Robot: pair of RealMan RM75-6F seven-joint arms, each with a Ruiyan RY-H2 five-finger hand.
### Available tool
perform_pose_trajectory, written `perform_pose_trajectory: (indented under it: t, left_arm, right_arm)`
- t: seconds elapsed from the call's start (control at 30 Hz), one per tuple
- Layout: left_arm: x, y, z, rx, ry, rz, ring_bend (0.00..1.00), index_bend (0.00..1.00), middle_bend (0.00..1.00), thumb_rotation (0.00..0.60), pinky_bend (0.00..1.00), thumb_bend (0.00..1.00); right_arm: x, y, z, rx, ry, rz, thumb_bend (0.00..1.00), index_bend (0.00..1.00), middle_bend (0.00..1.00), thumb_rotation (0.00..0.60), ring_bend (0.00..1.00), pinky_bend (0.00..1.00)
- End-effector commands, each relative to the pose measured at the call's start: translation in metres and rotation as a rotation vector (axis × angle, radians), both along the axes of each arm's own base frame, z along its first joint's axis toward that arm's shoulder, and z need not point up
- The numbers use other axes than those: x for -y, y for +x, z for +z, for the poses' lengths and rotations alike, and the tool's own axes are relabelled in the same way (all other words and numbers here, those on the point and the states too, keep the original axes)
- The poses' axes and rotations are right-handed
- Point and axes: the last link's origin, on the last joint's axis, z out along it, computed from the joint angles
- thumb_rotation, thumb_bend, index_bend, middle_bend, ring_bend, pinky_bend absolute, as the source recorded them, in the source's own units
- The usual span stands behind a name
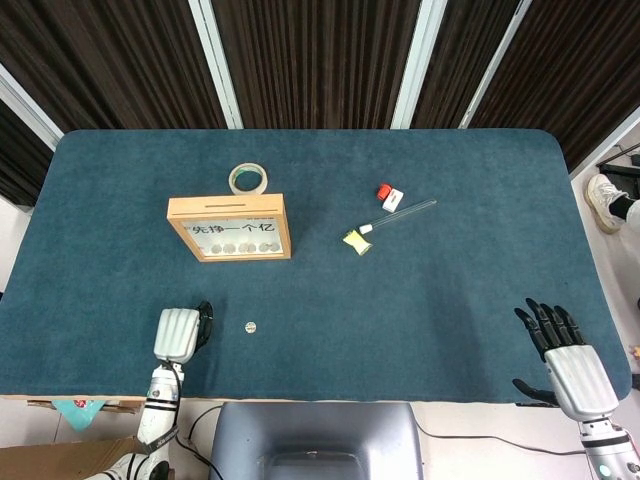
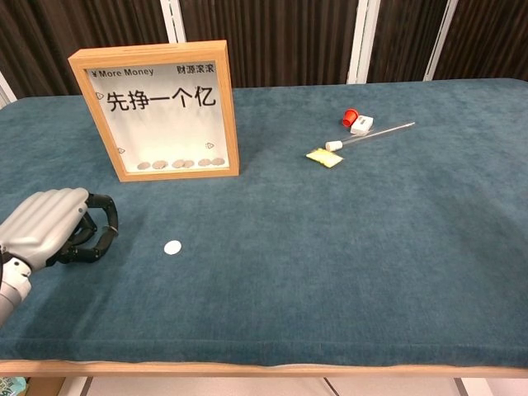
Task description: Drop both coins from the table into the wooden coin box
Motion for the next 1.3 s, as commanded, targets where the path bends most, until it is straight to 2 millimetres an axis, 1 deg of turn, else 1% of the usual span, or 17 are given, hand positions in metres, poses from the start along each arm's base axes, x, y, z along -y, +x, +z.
perform_pose_trajectory:
  t: [0.03,0.13,0.23,0.27,0.33,0.37,0.43,0.47,0.53,0.6,0.7,0.83,0.97,1.07,1.17,1.3]
  left_arm:
    - [-0.002,0.002,0.008,0.013,0.026,-0.016,1.00,0.61,1.00,0.600,1.00,0.47]
    - [-0.007,0.009,0.026,0.027,0.085,-0.052,1.00,0.61,1.00,0.600,1.00,0.46]
    - [-0.017,0.020,0.054,0.055,0.161,-0.088,1.00,0.61,1.00,0.600,1.00,0.45]
    - [-0.023,0.026,0.068,0.066,0.196,-0.100,1.00,0.61,1.00,0.600,1.00,0.45]
    - [-0.033,0.038,0.089,0.079,0.237,-0.109,1.00,0.61,1.00,0.600,1.00,0.45]
    - [-0.039,0.047,0.102,0.101,0.248,-0.104,1.00,0.61,1.00,0.600,1.00,0.45]
    - [-0.048,0.065,0.118,0.138,0.242,-0.095,1.00,0.61,1.00,0.600,1.00,0.46]
    - [-0.053,0.078,0.130,0.152,0.244,-0.093,1.00,0.61,1.00,0.600,1.00,0.47]
    - [-0.061,0.097,0.146,0.142,0.271,-0.097,1.00,0.60,1.00,0.600,1.00,0.47]
    - [-0.069,0.111,0.156,0.118,0.298,-0.101,1.00,0.60,1.00,0.600,1.00,0.47]
    - [-0.084,0.130,0.164,0.109,0.297,-0.089,1.00,0.60,1.00,0.600,1.00,0.48]
    - [-0.109,0.150,0.163,0.091,0.256,-0.051,1.00,0.59,1.00,0.600,1.00,0.50]
    - [-0.124,0.167,0.160,0.077,0.272,-0.050,1.00,0.59,1.00,0.600,1.00,0.50]
    - [-0.134,0.172,0.157,0.064,0.272,-0.036,1.00,0.59,1.00,0.600,1.00,0.50]
    - [-0.145,0.172,0.154,0.049,0.271,-0.019,1.00,0.59,1.00,0.600,1.00,0.50]
    - [-0.152,0.171,0.149,0.045,0.252,0.001,1.00,0.58,1.00,0.600,1.00,0.50]
  right_arm:
    - [0.000,0.000,0.000,0.000,-0.001,0.000,0.19,0.00,0.00,0.600,0.00,0.00]
    - [0.000,0.000,0.000,0.000,0.000,-0.001,0.19,0.00,0.00,0.600,0.00,0.00]
    - [0.000,0.000,0.000,-0.001,0.001,-0.001,0.19,0.00,0.00,0.600,0.00,0.00]
    - [0.000,0.000,0.000,0.000,0.002,-0.001,0.19,0.00,0.00,0.600,0.00,0.00]
    - [0.000,0.000,0.000,0.000,0.000,-0.002,0.19,0.00,0.00,0.600,0.00,0.00]
    - [0.000,0.000,0.000,0.000,-0.001,-0.003,0.19,0.00,0.00,0.600,0.00,0.00]
    - [0.001,-0.001,0.000,-0.001,0.002,-0.007,0.19,0.00,0.00,0.600,0.00,0.00]
    - [0.002,-0.001,-0.001,0.000,0.003,-0.009,0.19,0.00,0.00,0.600,0.00,0.00]
    - [0.004,-0.002,-0.001,0.001,0.005,-0.016,0.19,0.00,0.00,0.600,0.00,0.00]
    - [0.007,-0.003,-0.001,0.003,0.006,-0.024,0.19,0.00,0.00,0.600,0.00,0.00]
    - [0.012,-0.005,0.000,0.009,0.005,-0.041,0.19,0.00,0.00,0.600,0.00,0.00]
    - [0.018,-0.007,0.000,0.014,0.006,-0.063,0.19,0.00,0.00,0.600,0.00,0.00]
    - [0.025,-0.010,0.000,0.017,0.011,-0.085,0.19,0.00,0.00,0.600,0.00,0.00]
    - [0.028,-0.012,0.001,0.025,0.011,-0.098,0.19,0.00,0.00,0.600,0.00,0.00]
    - [0.029,-0.013,0.004,0.032,0.007,-0.106,0.19,0.00,0.00,0.600,0.00,0.00]
    - [0.029,-0.015,0.007,0.033,0.005,-0.109,0.19,0.00,0.00,0.600,0.00,0.00]
